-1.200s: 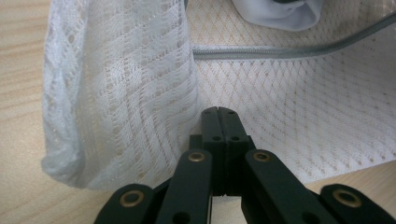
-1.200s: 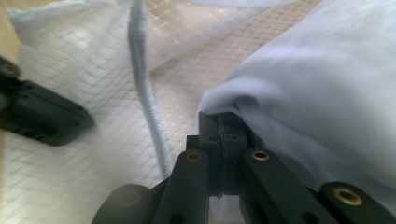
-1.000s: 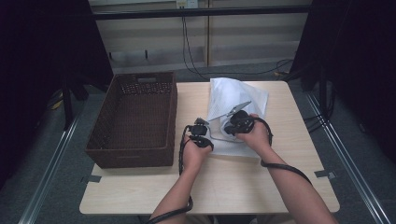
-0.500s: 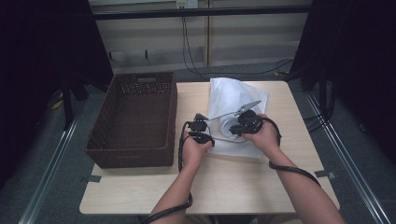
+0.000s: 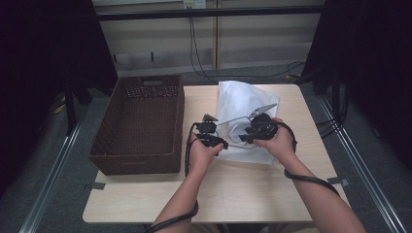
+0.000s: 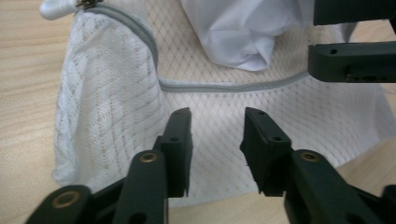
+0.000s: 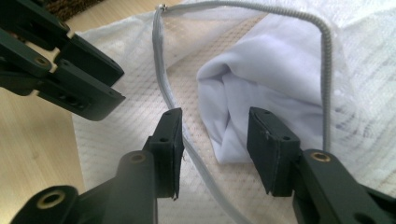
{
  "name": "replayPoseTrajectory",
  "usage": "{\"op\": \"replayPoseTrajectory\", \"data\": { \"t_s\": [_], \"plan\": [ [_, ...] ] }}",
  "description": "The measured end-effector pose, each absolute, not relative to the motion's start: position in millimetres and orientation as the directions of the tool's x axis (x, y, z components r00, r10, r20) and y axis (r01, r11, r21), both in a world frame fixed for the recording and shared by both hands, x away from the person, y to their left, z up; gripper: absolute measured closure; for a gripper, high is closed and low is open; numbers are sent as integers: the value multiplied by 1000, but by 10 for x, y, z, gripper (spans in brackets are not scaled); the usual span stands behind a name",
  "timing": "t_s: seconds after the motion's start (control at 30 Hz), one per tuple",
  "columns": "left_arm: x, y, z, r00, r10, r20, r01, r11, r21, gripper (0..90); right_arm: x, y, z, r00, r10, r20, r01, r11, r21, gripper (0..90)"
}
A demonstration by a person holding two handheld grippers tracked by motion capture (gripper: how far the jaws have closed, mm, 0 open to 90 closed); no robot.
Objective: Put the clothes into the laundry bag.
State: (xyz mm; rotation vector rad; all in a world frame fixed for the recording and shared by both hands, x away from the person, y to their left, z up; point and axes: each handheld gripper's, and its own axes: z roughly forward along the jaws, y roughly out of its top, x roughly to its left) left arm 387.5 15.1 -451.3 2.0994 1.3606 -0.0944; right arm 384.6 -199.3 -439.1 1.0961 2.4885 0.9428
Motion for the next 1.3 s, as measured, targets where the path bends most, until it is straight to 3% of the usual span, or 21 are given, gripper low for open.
{"op": "replayPoseTrajectory", "data": {
  "t_s": [0.3, 0.53, 1.3],
  "plan": [
    [3809, 163, -4468, 501, 771, -394, 826, -289, 484, 367, 3769, -1976, -4337, -699, 714, 29, 544, 505, 670, 421],
    [3756, 185, -4440, 527, 752, -395, 807, -299, 509, 255, 3700, -1999, -4288, -707, 705, 58, 553, 501, 666, 323],
    [3610, 193, -4411, 574, 720, -390, 769, -311, 558, 159, 3463, -2284, -4301, -704, 709, 45, 537, 491, 686, 272]
  ]
}}
